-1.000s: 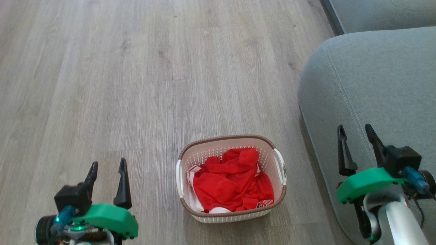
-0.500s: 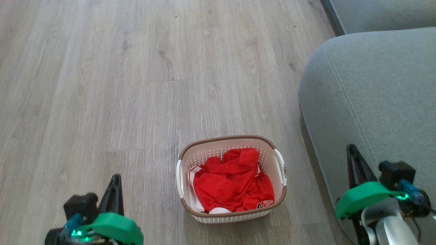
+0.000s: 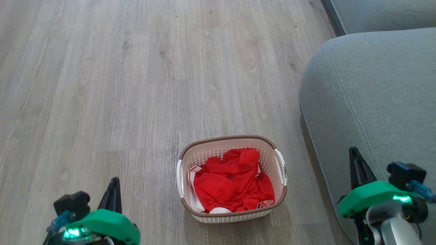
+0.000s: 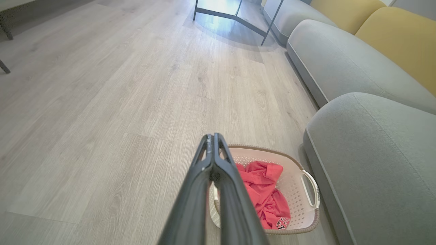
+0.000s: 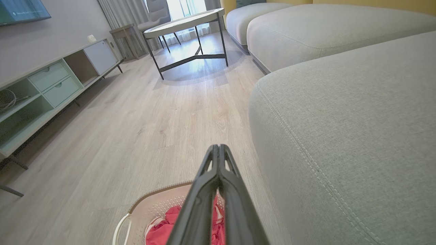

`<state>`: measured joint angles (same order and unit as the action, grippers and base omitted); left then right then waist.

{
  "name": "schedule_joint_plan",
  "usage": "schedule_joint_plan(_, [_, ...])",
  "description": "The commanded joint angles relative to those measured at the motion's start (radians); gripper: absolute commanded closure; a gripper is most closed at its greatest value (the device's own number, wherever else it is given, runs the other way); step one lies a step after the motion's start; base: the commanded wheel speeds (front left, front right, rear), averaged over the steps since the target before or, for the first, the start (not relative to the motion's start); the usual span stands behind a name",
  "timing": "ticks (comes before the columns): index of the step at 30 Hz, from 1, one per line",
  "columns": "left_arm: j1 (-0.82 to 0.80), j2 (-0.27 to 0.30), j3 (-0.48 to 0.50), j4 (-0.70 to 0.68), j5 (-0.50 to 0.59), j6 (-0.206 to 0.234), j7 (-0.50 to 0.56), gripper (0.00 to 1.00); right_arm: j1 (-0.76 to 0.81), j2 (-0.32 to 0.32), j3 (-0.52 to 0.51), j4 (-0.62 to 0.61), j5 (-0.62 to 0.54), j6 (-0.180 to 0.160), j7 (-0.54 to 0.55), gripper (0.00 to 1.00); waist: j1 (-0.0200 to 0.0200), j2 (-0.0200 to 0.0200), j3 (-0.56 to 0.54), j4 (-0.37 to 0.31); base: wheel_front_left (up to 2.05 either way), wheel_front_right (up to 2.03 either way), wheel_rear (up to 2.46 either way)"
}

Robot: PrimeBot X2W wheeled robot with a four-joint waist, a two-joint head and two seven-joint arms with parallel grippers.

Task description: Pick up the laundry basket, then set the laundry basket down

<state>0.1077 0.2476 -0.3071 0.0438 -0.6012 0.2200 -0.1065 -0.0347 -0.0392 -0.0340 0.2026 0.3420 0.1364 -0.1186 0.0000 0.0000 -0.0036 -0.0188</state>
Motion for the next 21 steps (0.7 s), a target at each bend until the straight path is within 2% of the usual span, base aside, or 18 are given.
schedule_joint_plan(1, [-0.05, 0.005, 0.031, -0.026, -0.021, -0.009, 0.0, 1.0, -0.042, -0.005, -0.006, -0.029, 0.027, -0.001, 0.005, 1.0, 0.0, 0.0, 0.0, 0.0, 0.0, 0.0, 0.0])
schedule_joint_plan(21, [-0.083, -0.027, 0.096, 0.021, -0.213, -0.074, 0.035, 1.0, -0.048, -0.006, -0.02, -0.016, 0.26, -0.002, 0.047, 1.0, 0.0, 0.0, 0.001, 0.004, 0.0, 0.0, 0.0])
